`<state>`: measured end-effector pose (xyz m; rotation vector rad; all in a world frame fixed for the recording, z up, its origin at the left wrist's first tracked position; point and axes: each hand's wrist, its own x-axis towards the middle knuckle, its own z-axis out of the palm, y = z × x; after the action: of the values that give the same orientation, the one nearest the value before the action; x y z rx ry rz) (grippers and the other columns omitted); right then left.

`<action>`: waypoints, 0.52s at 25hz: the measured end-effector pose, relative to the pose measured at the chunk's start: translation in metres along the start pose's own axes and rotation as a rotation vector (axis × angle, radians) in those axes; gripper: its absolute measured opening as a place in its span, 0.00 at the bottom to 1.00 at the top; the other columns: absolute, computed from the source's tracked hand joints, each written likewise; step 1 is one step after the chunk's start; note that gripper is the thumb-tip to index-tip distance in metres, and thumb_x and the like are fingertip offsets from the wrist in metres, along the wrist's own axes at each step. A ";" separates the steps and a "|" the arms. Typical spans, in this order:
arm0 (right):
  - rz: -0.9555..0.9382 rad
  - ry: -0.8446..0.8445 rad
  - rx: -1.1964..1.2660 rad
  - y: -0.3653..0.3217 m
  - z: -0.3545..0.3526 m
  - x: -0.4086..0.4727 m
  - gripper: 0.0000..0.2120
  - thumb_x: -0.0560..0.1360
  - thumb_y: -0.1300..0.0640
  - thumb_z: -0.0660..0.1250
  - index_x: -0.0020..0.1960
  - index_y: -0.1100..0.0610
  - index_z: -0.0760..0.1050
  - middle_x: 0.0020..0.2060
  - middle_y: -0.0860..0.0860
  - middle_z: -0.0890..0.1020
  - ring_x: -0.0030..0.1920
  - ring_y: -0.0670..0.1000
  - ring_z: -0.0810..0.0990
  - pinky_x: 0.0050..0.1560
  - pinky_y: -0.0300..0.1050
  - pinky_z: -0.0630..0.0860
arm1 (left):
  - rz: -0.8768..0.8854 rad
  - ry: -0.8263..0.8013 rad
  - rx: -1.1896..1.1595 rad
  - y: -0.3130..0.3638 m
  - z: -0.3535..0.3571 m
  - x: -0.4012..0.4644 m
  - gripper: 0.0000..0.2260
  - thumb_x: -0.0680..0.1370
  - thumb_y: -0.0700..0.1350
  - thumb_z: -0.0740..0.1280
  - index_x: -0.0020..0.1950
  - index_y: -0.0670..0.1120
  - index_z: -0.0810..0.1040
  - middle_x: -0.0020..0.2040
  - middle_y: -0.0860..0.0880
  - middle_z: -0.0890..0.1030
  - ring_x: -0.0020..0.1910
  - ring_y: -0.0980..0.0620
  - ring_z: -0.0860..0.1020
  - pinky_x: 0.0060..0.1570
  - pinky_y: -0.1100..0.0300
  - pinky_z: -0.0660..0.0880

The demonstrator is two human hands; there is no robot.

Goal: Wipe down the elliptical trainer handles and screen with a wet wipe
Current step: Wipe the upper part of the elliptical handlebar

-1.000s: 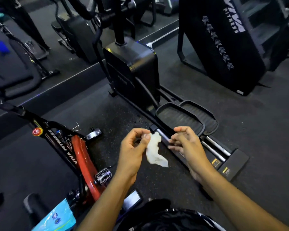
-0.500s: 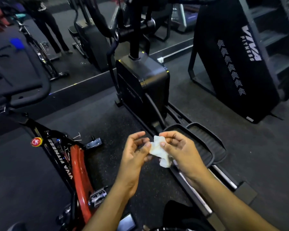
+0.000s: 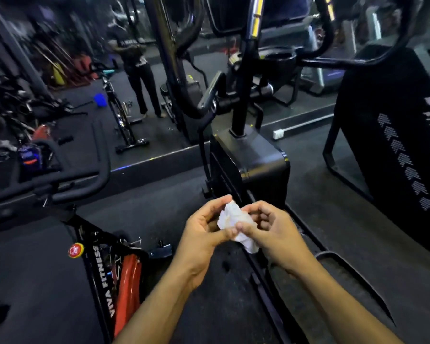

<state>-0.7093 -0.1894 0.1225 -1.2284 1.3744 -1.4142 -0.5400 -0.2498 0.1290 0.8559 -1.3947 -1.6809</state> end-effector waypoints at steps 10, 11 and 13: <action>-0.034 -0.162 0.490 -0.058 -0.025 0.137 0.05 0.77 0.56 0.72 0.50 0.56 0.79 0.43 0.53 0.81 0.42 0.50 0.79 0.36 0.41 0.74 | 0.212 0.032 0.078 0.081 0.000 0.112 0.31 0.70 0.29 0.76 0.71 0.48 0.79 0.65 0.46 0.84 0.65 0.47 0.80 0.66 0.50 0.79; -0.035 -0.203 0.563 -0.064 -0.021 0.144 0.11 0.75 0.56 0.72 0.56 0.58 0.78 0.48 0.55 0.83 0.45 0.52 0.80 0.37 0.43 0.74 | 0.232 0.036 0.039 0.090 -0.001 0.119 0.32 0.69 0.31 0.76 0.72 0.48 0.79 0.65 0.46 0.84 0.65 0.48 0.80 0.64 0.52 0.79; -0.038 -0.254 0.556 -0.074 -0.011 0.156 0.20 0.74 0.57 0.73 0.64 0.60 0.75 0.55 0.57 0.84 0.46 0.55 0.82 0.41 0.47 0.75 | 0.262 0.032 -0.012 0.106 -0.004 0.129 0.34 0.68 0.32 0.76 0.73 0.47 0.77 0.65 0.46 0.84 0.65 0.47 0.80 0.62 0.54 0.80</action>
<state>-0.7469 -0.3313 0.2137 -1.0182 0.7175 -1.4743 -0.5822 -0.3758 0.2299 0.6586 -1.4077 -1.4688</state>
